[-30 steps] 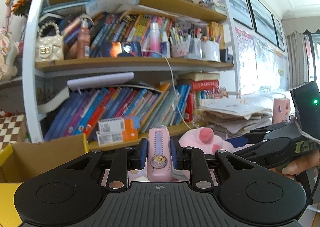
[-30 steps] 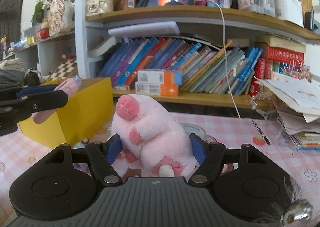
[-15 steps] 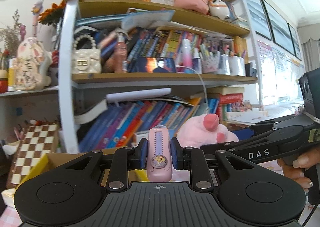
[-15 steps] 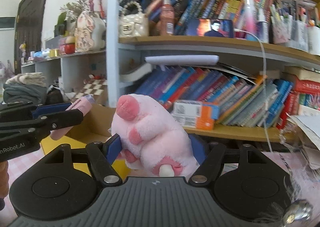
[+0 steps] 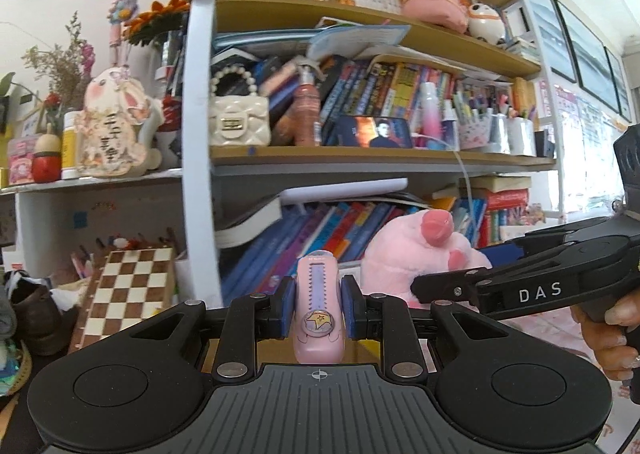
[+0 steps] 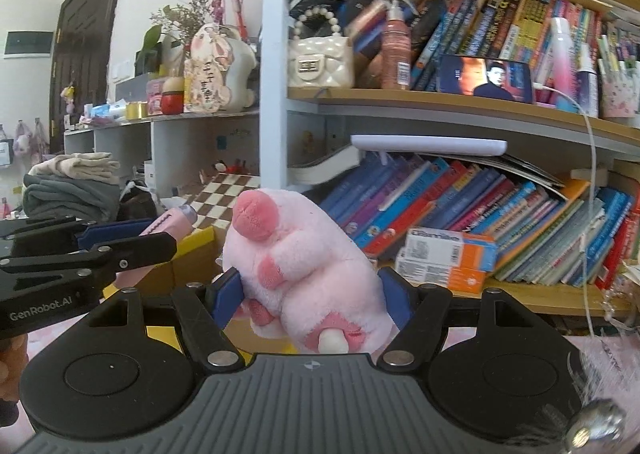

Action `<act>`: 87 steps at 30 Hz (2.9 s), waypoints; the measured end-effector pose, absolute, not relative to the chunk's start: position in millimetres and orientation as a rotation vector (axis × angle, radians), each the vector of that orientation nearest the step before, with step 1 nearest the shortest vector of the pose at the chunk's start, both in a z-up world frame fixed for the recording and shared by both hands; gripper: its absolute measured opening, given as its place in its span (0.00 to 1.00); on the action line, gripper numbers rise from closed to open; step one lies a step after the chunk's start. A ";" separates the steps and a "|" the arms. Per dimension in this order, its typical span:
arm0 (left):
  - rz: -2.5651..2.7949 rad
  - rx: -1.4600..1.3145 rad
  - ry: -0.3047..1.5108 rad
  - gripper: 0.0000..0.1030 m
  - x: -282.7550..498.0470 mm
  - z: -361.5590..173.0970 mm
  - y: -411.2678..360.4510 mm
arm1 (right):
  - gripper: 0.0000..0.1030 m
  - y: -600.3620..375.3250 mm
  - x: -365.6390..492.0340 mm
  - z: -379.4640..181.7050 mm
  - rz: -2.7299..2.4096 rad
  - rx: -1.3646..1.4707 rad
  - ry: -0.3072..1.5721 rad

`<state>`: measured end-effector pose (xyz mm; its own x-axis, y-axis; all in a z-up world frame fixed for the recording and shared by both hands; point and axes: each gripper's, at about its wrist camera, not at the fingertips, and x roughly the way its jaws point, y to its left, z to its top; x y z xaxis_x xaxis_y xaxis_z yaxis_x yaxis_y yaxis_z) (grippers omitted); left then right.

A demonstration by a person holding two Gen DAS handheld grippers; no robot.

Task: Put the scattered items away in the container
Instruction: 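Carry the pink tube and plush pig with both tools over the yellow box, then open both tools to drop the pink tube and plush pig into the box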

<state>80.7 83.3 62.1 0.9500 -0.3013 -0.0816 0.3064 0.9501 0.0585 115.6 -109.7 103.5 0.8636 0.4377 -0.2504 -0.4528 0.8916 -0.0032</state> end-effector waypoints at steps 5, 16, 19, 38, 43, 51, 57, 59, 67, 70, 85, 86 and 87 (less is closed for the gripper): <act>-0.294 0.071 0.076 0.22 87.9 63.3 94.7 | 0.68 -91.6 125.1 103.3 0.487 -0.067 0.256; -0.259 0.060 0.092 0.22 103.3 63.1 114.3 | 0.68 -68.8 141.2 106.7 0.515 -0.085 0.258; -0.247 0.062 0.101 0.22 107.9 62.5 118.4 | 0.68 -63.0 145.8 104.5 0.528 -0.089 0.265; -0.212 0.105 0.262 0.22 167.0 46.4 135.3 | 0.68 -23.1 199.3 78.4 0.582 -0.257 0.418; -0.252 0.178 0.319 0.22 181.7 48.5 130.6 | 0.68 -14.1 212.2 74.3 0.606 -0.357 0.471; -0.329 0.270 0.496 0.22 215.8 47.5 130.2 | 0.69 -2.8 231.9 68.9 0.685 -0.450 0.590; -0.339 0.299 0.595 0.22 229.3 34.4 128.5 | 0.69 0.8 241.9 67.8 0.733 -0.426 0.660; -0.341 0.292 0.611 0.22 230.8 31.7 129.7 | 0.69 0.4 244.2 66.9 0.745 -0.409 0.679; -0.369 0.306 0.688 0.22 237.5 24.8 131.0 | 0.70 2.1 256.0 65.2 0.785 -0.385 0.763; -0.377 0.305 0.700 0.23 238.6 24.9 131.3 | 0.70 2.5 257.8 65.0 0.789 -0.384 0.776; -0.387 0.308 0.708 0.36 240.0 26.4 129.5 | 0.76 2.3 256.1 64.4 0.788 -0.389 0.764; -0.386 0.307 0.704 0.44 239.5 27.2 129.4 | 0.79 2.2 255.4 64.6 0.787 -0.389 0.761; -0.382 0.307 0.698 0.49 238.4 28.4 129.5 | 0.80 2.0 254.8 64.8 0.787 -0.390 0.758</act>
<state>238.4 129.5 28.4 0.7022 -0.2368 -0.6714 0.4383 0.8870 0.1455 254.7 2.0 64.8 0.4671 0.4898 -0.7361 -0.7537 0.6558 -0.0419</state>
